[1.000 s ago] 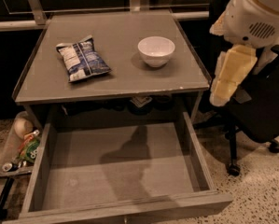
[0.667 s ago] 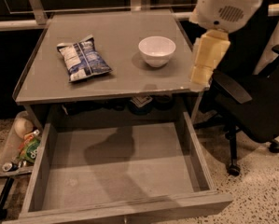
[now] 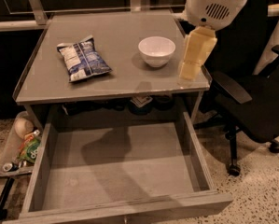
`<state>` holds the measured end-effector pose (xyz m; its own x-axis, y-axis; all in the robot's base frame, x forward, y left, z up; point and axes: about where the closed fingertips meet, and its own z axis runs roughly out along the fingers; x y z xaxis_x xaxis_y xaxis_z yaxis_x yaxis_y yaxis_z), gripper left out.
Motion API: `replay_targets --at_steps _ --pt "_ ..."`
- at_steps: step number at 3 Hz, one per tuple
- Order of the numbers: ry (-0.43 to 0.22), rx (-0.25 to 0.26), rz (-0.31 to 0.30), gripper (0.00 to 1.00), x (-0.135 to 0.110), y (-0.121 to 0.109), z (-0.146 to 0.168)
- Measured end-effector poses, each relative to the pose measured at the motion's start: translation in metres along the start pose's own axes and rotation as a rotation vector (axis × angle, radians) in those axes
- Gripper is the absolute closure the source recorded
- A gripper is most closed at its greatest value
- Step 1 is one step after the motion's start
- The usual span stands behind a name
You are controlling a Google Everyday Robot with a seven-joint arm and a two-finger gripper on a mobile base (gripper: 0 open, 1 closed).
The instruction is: Place blue chip bag into top drawer
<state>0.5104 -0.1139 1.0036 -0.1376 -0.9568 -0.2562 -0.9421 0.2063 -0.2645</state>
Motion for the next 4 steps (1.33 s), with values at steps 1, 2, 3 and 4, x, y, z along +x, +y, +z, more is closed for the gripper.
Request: replay_targets --at_steps 1,2,3,4 --pt "-0.036 0.002 0.065 0.00 -0.029 -0.034 0.019" --pt "-0.057 -0.015 0.123 0.00 -0.067 -0.075 0.037" --pt "-0.106 0.025 0.120 0.00 -0.083 -0.090 0.022" --pt "-0.107 0.026 0.120 0.00 -0.083 -0.090 0.022"
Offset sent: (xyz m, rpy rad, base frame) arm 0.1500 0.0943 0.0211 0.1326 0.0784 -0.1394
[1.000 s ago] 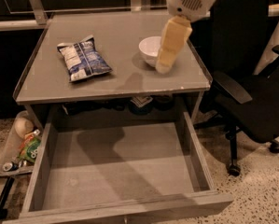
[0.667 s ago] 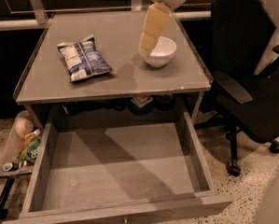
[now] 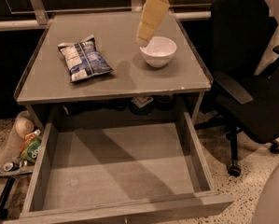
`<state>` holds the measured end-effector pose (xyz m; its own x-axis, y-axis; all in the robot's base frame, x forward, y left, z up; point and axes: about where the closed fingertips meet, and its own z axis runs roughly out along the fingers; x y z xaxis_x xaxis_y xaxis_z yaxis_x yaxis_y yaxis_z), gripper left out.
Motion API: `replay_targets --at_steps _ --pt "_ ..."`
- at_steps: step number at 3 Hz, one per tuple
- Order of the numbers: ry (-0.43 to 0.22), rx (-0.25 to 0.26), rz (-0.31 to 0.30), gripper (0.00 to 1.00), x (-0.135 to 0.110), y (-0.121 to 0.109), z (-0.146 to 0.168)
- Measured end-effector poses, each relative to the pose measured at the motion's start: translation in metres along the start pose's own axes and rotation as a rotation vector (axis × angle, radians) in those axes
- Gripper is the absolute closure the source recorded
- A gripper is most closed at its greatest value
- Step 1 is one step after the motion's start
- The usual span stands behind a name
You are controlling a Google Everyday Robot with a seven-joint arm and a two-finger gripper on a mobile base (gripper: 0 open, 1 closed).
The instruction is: Place blue chip bag into top drawer
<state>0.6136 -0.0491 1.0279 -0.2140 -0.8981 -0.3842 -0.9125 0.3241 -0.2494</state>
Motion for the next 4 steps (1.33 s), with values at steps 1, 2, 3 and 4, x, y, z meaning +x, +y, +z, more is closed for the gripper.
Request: replay_targets --at_steps 1,2,3,4 --pt "-0.067 -0.023 -0.027 0.00 -0.030 -0.003 0.018" --pt "-0.113 -0.039 -0.058 0.00 -0.064 -0.008 0.036" --pt "-0.136 -0.088 -0.065 0.00 -0.091 -0.013 0.064" --pt "-0.144 -0.084 -0.064 0.00 -0.094 -0.015 0.067"
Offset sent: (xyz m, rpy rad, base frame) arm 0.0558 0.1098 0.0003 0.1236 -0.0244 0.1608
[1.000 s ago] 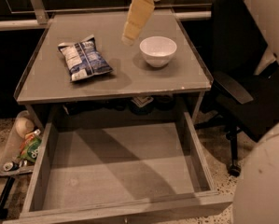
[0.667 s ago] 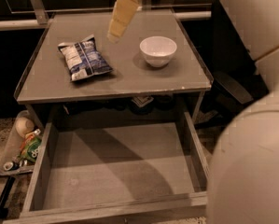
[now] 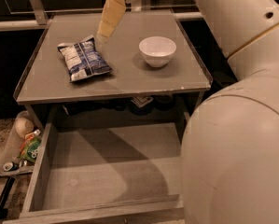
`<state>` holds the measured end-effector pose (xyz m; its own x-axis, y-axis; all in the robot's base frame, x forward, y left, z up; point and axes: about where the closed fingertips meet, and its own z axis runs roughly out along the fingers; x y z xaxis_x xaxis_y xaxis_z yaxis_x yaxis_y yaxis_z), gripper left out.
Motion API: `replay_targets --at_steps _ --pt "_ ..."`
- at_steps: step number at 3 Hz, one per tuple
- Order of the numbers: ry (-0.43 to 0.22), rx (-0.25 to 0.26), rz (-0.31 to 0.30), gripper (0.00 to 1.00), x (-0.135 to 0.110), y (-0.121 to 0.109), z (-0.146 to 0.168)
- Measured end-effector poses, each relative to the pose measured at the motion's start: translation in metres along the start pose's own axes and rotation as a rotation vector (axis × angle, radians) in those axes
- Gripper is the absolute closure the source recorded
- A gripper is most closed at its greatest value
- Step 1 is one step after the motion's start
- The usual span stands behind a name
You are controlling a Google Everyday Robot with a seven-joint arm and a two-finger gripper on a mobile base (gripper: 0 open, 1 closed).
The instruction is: Place blue chip bag into top drawer
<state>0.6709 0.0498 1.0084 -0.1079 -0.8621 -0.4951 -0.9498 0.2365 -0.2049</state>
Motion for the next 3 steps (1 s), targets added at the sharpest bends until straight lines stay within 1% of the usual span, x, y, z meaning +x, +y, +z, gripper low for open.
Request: replay_targets --at_steps 1,2,3 --pt "0.014 -0.002 0.004 0.00 -0.003 -0.004 0.027" --pt "0.038 0.016 0.063 0.00 0.001 -0.022 0.064" --pt "0.062 0.022 0.114 0.00 0.005 -0.038 0.091"
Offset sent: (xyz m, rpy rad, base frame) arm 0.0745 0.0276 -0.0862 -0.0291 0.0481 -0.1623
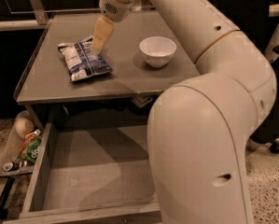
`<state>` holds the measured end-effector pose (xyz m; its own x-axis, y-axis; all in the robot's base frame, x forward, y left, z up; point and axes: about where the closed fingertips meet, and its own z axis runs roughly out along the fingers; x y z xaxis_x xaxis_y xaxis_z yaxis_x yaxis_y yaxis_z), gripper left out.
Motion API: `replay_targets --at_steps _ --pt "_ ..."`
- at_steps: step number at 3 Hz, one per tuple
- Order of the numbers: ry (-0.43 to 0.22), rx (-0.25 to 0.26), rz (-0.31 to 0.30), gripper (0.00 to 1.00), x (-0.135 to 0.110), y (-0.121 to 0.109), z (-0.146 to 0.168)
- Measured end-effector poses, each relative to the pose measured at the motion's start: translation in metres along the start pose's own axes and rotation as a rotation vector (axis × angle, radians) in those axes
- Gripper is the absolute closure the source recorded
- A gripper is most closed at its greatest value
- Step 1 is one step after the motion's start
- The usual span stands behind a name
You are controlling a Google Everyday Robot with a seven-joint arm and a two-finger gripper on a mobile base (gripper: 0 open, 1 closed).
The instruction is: Place blue chip bag into top drawer
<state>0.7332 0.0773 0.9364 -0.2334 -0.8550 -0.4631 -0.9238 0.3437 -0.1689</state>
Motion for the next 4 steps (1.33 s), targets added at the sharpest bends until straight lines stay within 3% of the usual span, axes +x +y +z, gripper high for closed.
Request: replay_targets --at_steps 2,4 --pt "-0.003 -0.017 -0.015 0.00 -0.004 0.007 0.010" --pt "-0.043 -0.117 0.011 0.00 -0.034 0.023 0.059"
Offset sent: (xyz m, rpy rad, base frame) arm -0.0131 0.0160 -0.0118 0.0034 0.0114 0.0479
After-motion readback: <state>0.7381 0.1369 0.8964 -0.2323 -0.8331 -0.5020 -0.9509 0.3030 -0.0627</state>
